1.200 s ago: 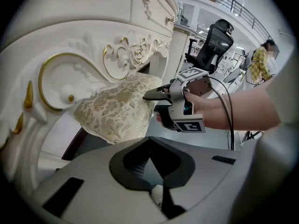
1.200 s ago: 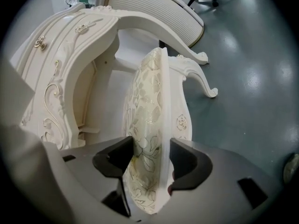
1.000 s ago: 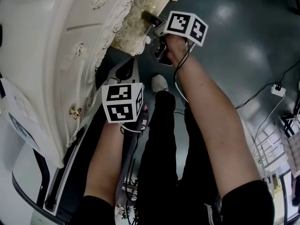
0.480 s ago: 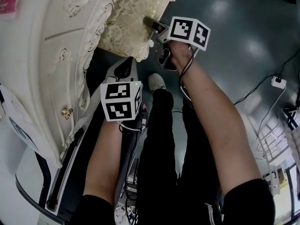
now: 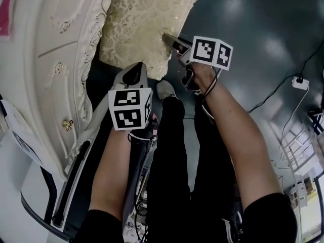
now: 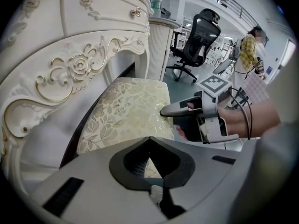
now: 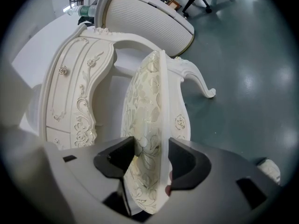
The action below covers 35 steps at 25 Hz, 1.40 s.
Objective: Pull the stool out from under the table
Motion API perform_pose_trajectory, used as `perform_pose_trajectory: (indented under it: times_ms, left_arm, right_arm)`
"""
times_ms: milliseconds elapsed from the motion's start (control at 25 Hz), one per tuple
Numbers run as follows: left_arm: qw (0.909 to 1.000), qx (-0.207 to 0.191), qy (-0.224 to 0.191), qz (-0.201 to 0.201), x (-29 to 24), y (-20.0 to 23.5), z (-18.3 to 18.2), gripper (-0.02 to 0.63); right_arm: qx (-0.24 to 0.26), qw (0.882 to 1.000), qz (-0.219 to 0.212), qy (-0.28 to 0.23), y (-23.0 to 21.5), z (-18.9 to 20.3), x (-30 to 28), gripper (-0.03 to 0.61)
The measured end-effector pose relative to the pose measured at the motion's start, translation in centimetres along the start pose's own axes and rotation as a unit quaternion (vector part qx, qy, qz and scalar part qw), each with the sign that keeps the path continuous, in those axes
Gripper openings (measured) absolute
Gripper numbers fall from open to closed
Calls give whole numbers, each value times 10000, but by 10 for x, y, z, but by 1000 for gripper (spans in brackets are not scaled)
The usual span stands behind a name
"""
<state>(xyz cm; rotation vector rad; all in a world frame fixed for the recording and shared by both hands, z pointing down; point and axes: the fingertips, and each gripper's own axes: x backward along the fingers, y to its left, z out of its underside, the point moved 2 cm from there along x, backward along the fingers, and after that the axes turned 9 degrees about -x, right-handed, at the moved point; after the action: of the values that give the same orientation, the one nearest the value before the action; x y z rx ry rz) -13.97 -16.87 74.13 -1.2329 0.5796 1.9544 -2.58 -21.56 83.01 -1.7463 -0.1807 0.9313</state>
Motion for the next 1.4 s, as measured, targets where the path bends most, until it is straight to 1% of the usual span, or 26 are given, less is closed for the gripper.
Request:
perform_pose_trajectory:
  times_ms: [400, 600, 920, 1080, 1280, 1400]
  left_arm:
    - [9991, -385, 50, 188, -8, -30, -17, 0]
    - [9976, -597, 59, 346, -10, -52, -26, 0]
    - [9942, -890, 117, 592, -20, -87, -34, 0]
    - [9916, -1074, 173, 707, -23, -102, -36, 0]
    - [9897, -1165, 242, 791, -26, -114, -34, 0]
    - [9888, -1222, 261, 820, -27, -119, -36, 0]
  right_arm:
    - [-172, 9996, 142, -200, -45, 8, 74, 238]
    - [-256, 9987, 288, -331, -62, 10, 106, 238]
    - [-318, 9968, 479, -546, -82, 11, 139, 239]
    - [-430, 9961, 529, -562, -91, 14, 154, 241]
    - [-514, 9950, 575, -629, -101, 13, 173, 241]
    - [-480, 9948, 624, -646, -106, 10, 183, 241]
